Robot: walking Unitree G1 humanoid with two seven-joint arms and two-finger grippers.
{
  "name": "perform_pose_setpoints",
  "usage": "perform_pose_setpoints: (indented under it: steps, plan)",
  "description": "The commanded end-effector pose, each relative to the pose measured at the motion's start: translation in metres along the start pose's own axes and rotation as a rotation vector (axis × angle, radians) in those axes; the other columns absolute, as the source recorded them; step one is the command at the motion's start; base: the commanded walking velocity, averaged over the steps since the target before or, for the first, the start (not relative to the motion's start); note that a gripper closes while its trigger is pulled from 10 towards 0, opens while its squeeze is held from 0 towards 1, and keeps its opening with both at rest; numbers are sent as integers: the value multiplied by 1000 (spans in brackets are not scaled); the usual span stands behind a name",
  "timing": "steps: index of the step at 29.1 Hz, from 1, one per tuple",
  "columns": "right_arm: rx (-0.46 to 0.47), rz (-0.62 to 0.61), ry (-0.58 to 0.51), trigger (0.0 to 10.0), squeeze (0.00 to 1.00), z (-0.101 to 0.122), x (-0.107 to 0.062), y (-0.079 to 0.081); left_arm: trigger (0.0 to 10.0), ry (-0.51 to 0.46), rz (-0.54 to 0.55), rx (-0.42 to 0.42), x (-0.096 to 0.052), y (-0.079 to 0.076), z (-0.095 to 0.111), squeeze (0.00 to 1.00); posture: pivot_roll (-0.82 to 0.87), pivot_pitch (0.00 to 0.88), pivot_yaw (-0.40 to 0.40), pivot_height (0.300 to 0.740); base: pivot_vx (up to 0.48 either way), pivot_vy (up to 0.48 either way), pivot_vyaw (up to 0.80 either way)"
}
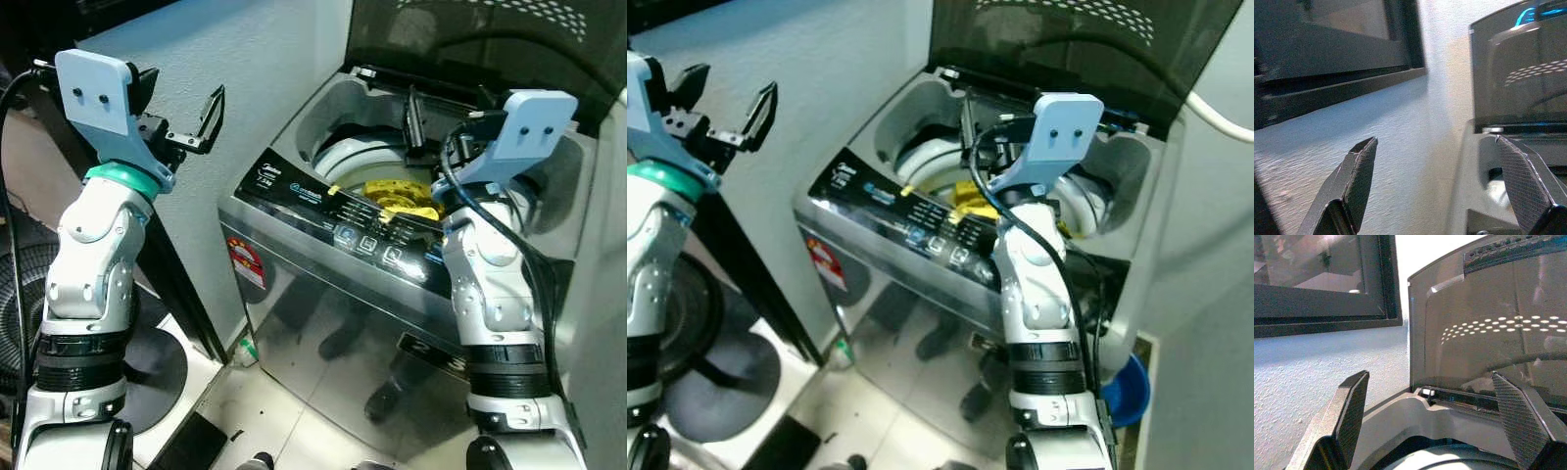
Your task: Clothes washing
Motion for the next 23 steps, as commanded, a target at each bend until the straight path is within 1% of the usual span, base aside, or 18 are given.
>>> perform_pose_setpoints:
  steps: [1, 5, 6, 11, 13, 23]
  plan:
    - [6, -1, 10, 10000, 0, -3, 0, 1, 10000, 10, -4, 7, -2, -1, -1, 0, 58, 0, 56, 740, 0, 0, 788]
    - [16, 6, 14, 10000, 0, -3, 0, 1, 10000, 10, -3, 7, -2, -1, -1, 0, 58, 0, 57, 740, 0, 0, 450]
    - [14, 8, 15, 10000, 71, -3, 0, 1, 10000, 9, -3, 8, -2, -1, -1, 0, 58, 0, 57, 740, 0, 0, 788]
    - [2, -2, 24, 10000, 47, -4, 0, 0, 10000, 9, -2, 7, -2, -1, 0, 0, 58, 0, 55, 740, 0, 0, 785]
    - [6, 3, 24, 10000, 4, -4, 1, 0, 10000, 9, -2, 7, -2, -1, 0, 0, 57, 0, 55, 740, 0, 0, 781]
    - [10, 13, 26, 10000, 0, -4, 1, 1, 10000, 9, -2, 6, -2, -2, 0, 0, 58, 0, 54, 740, 0, 0, 781]
Point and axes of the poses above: a point about 5 cm out from each wrist's last joint towards the gripper, its own x axis pointing out of the wrist towards the gripper, its own z axis along the axis of the wrist's last joint, y = z × x, the point moved 1 cm from there along x, pointing out of the wrist towards the gripper, and after that the axes turned 15 degrees about x, right-handed, at the moved point
